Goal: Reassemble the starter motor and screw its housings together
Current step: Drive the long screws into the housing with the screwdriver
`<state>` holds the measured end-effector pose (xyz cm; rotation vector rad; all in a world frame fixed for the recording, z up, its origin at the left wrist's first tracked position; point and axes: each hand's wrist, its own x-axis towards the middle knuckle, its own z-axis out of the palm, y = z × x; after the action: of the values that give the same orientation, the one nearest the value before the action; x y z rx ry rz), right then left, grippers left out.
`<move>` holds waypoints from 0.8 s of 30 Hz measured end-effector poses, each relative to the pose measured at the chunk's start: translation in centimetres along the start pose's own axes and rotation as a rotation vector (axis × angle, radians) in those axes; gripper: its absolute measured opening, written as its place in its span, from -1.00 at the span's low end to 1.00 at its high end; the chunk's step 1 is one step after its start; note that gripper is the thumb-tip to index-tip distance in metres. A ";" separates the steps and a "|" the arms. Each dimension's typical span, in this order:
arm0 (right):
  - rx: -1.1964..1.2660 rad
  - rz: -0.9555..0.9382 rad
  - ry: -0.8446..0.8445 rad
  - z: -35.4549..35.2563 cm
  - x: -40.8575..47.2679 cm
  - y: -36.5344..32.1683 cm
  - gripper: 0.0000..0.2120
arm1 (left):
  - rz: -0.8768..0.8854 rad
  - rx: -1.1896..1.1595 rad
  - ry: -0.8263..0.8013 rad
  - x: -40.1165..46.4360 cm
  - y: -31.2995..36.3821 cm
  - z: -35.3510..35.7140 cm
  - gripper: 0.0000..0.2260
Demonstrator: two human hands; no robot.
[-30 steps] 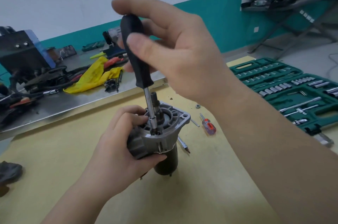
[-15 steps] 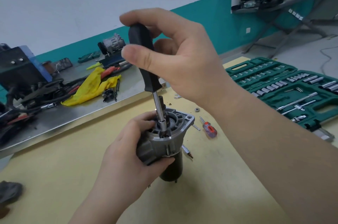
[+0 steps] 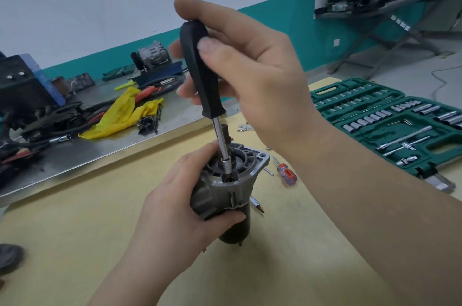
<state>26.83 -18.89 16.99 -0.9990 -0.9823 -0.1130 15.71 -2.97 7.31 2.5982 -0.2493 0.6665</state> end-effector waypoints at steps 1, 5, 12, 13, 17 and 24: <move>-0.036 -0.018 0.001 0.1 -0.1 0.0 -0.64 | 0.000 0.005 0.003 -0.1 -0.1 0.1 0.02; -0.179 -0.106 0.057 0.7 -0.1 0.3 -0.66 | 0.034 0.065 -0.011 -0.2 -0.1 0.0 0.07; -0.057 -0.066 0.052 0.2 -0.4 0.1 -0.70 | 0.043 0.114 0.064 -0.4 0.1 0.1 -0.19; -0.085 -0.069 0.059 0.3 -0.3 0.1 -0.69 | 0.043 0.111 0.074 -0.4 0.1 0.2 -0.21; -0.090 -0.047 0.088 0.4 -0.1 0.1 -0.69 | 0.058 0.079 0.089 -0.4 -0.1 0.2 -0.31; 0.094 0.071 -0.045 -0.5 -0.1 -0.5 -0.64 | 0.074 0.052 0.073 -0.3 -0.4 0.1 -0.27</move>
<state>26.81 -19.56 17.20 -0.9525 -0.9827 0.0146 15.61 -2.66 6.97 2.6181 -0.3110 0.8016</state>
